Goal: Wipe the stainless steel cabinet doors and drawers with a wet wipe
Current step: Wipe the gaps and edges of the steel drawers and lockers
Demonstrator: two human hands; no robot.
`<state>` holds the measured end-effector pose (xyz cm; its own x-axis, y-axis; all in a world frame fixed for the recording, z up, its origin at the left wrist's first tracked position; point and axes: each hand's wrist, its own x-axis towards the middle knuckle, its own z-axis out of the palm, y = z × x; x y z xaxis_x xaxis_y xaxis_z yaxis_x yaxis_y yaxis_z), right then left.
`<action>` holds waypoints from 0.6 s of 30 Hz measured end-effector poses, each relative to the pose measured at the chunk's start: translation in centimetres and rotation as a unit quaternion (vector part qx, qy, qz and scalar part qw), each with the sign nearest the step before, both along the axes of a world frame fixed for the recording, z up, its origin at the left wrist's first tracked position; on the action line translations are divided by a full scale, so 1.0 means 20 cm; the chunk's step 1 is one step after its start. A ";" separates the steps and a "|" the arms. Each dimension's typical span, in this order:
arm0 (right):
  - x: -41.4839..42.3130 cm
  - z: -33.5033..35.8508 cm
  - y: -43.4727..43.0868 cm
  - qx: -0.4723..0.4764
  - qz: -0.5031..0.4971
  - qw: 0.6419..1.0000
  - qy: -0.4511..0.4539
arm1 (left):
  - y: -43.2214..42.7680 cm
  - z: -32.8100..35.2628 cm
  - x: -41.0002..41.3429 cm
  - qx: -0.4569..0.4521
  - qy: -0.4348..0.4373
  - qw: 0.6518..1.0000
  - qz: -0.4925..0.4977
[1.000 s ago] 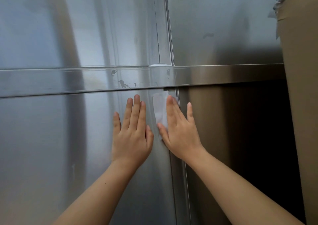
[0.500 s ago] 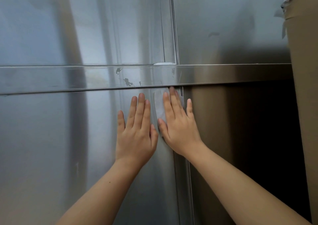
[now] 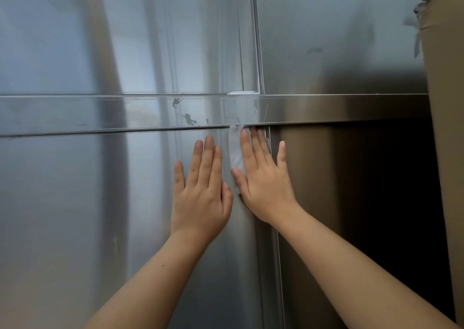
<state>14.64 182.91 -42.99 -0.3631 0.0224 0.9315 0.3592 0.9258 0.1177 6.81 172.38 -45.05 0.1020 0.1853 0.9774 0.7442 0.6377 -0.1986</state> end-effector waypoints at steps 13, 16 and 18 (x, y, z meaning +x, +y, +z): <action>0.00 -0.04 0.00 -0.006 0.019 1.000 0.021 | 0.00 0.00 0.00 0.000 0.001 1.000 0.002; 0.02 -0.14 -0.01 0.004 0.014 1.000 0.028 | 0.00 0.00 0.00 0.000 0.005 1.000 0.004; 0.02 -0.14 -0.01 0.011 0.001 1.000 0.021 | 0.00 0.00 0.00 0.000 0.005 1.000 0.004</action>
<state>15.09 182.81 -45.80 -0.3227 0.0012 0.9465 0.3621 0.9241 0.1223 6.77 172.42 -45.01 0.1099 0.1854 0.9765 0.7370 0.6439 -0.2053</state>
